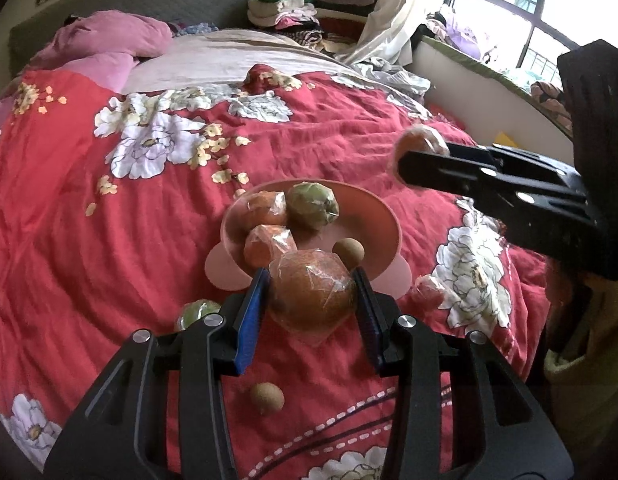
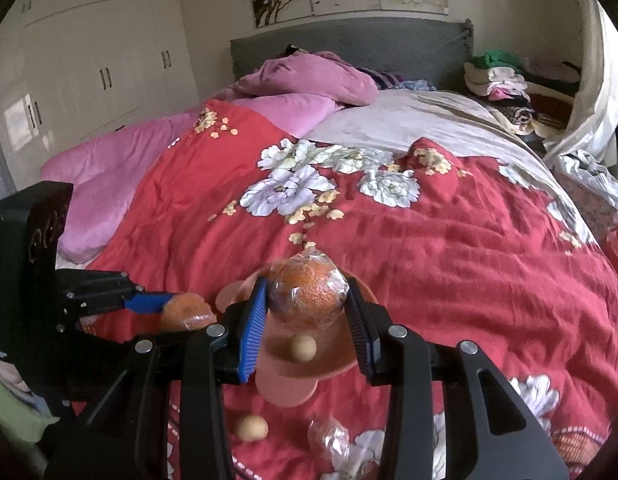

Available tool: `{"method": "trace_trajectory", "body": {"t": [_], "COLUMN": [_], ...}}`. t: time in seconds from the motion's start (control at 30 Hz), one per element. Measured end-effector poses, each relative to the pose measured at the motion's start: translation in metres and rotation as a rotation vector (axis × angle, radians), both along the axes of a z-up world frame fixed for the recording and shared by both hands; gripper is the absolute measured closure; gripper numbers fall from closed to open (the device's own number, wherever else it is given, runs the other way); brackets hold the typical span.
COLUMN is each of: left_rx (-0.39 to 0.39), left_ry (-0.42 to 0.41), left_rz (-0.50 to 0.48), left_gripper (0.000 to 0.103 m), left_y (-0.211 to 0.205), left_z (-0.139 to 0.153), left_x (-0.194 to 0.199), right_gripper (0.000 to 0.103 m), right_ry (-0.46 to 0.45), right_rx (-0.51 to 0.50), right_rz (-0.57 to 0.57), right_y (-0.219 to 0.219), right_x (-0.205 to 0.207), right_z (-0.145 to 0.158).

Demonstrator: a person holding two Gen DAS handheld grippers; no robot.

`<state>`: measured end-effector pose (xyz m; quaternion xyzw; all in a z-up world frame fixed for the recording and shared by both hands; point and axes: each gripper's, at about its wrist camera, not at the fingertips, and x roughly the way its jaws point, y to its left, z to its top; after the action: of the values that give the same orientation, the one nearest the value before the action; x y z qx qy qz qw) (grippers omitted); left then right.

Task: Organize fruits
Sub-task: 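Lift and carry both wrapped oranges toward the pink bowl with both grippers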

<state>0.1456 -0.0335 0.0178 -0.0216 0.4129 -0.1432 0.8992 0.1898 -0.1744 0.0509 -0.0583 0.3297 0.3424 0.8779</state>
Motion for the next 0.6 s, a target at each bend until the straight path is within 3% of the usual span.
{"method": "trace_trajectory", "body": {"t": [0.23, 0.6], "left_rx": [0.003, 0.035], "left_ry": [0.023, 0.083], "left_rz": [-0.017, -0.063], "left_gripper": [0.069, 0.069], "left_y": [-0.005, -0.019], "left_z": [-0.003, -0.012], "left_x": [0.012, 0.032], "right_gripper": [0.066, 0.066], "right_ry": [0.025, 0.084], "right_rx": [-0.047, -0.081], "right_rz": [0.039, 0.065], "right_y": [0.011, 0.012], "right_x": [0.027, 0.040], "right_z": [0.000, -0.028]}}
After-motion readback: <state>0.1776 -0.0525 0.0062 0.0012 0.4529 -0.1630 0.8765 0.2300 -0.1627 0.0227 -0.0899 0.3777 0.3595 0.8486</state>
